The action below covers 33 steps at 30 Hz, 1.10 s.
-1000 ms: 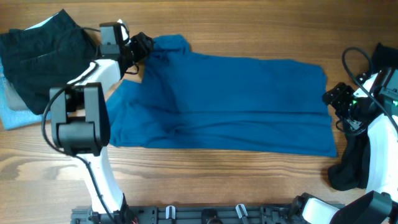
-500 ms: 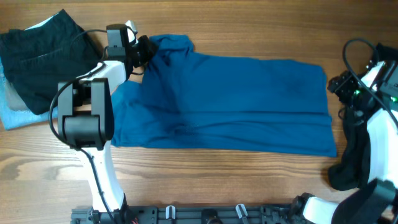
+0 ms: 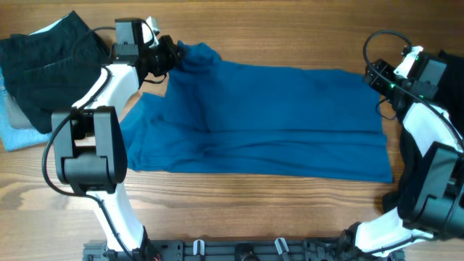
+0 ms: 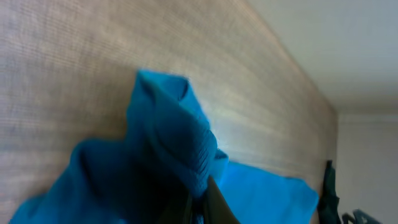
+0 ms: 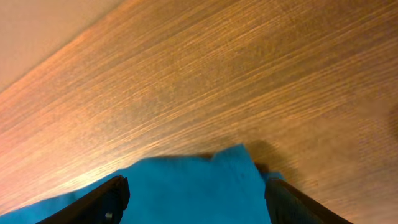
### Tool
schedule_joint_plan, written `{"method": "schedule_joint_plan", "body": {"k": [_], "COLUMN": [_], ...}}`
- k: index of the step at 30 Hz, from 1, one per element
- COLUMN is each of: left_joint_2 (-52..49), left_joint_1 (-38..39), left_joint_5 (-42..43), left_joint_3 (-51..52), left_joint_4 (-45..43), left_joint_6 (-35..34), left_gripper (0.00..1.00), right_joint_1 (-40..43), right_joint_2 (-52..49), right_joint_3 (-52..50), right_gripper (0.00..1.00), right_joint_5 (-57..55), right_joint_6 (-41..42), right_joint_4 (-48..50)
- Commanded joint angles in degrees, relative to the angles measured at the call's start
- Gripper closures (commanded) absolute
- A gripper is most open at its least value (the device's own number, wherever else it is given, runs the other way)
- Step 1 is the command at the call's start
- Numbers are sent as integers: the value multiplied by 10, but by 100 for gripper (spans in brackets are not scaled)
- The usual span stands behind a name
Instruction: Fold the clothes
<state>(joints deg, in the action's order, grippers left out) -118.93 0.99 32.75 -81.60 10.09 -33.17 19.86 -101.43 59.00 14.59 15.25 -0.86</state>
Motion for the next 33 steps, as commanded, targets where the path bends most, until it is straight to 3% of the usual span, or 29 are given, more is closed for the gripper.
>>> {"method": "schedule_joint_plan", "body": {"k": [1,7,9,12,15,20,25,29,33], "left_joint_2": [5,5,5,5,5,19,111,197,253], "left_joint_1": [4,5,6,7,7,6,0,0,0], "left_joint_5": [9,9,9,8,9,20,69,69,68], "left_joint_3": [-2,-2,-2,-2,-2,-2,-2,-2,-2], "left_joint_4": [42,105,114,114,114,89,49,156,301], "left_joint_6": [14,29,29,29,29,29,27,43,102], "left_gripper": [96,96,96,96,96,96,96,96,96], "right_joint_1": [-1,-1,-1,-2,-5,-2,3,4,9], "right_joint_2": [-47,-118,-136,-150,-150,-122,-24,56,100], "right_joint_3": [1,1,1,1,1,3,7,7,7], "right_gripper": [26,27,32,51,93,96,96,96,96], "right_joint_5": [5,5,5,10,14,22,16,-43,-167], "right_joint_6": [-2,-1,-1,2,-1,4,4,-3,-1], "right_joint_4": [42,113,125,117,101,108,92,-54,-202]}}
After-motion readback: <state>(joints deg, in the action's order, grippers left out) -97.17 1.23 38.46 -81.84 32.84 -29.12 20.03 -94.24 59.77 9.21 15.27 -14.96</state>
